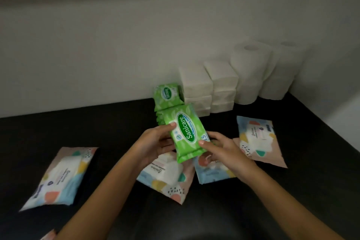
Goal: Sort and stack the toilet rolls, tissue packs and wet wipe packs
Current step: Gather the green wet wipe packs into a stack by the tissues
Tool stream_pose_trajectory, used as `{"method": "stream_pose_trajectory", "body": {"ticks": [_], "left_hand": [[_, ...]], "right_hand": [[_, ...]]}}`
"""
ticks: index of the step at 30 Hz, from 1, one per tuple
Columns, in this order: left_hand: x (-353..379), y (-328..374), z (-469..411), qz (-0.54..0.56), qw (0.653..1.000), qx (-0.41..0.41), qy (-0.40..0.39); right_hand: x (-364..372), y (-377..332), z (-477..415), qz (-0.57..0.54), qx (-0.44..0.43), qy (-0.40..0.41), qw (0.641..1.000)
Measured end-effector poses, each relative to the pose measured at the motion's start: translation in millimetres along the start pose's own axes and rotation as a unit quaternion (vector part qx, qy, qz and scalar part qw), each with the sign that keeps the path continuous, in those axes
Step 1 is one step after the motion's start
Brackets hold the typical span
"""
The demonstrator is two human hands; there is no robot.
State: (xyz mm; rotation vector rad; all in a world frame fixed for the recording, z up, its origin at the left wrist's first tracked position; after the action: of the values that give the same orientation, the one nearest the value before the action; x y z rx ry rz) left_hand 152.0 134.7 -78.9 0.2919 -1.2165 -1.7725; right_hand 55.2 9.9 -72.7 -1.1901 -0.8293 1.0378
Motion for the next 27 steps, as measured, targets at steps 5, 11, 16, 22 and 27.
{"method": "stream_pose_trajectory", "body": {"ticks": [5, 11, 16, 22, 27], "left_hand": [[-40, 32, -3, 0.084, 0.994, 0.053, 0.041], [-46, 63, -21, 0.079, 0.992, 0.092, 0.038], [-51, 91, -41, -0.011, 0.993, 0.116, 0.030], [-61, 109, -77, 0.033, 0.991, 0.116, 0.058], [-58, 100, -98, 0.001, 0.994, 0.088, 0.064]], "right_hand": [[46, -15, -33, -0.158, 0.028, -0.014, 0.987], [62, -38, -79, -0.242, 0.001, 0.033, 0.970], [70, -42, -107, -0.272, 0.006, 0.050, 0.961], [61, -36, -125, -0.232, 0.013, 0.100, 0.967], [44, -24, -119, -0.166, 0.025, 0.102, 0.981]]}}
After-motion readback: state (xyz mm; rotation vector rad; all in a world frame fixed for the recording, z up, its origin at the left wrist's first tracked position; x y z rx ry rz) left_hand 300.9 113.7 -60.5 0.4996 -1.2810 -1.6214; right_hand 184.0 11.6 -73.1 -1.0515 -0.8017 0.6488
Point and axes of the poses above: each hand's wrist, its own z-axis away from the middle knuckle, its own x-axis out of the palm, y = z × x, the point moved 10 cm from there along -z, towards the middle knuckle, and after that the axes turned 4 degrees about -x, right-handed, at the moved point
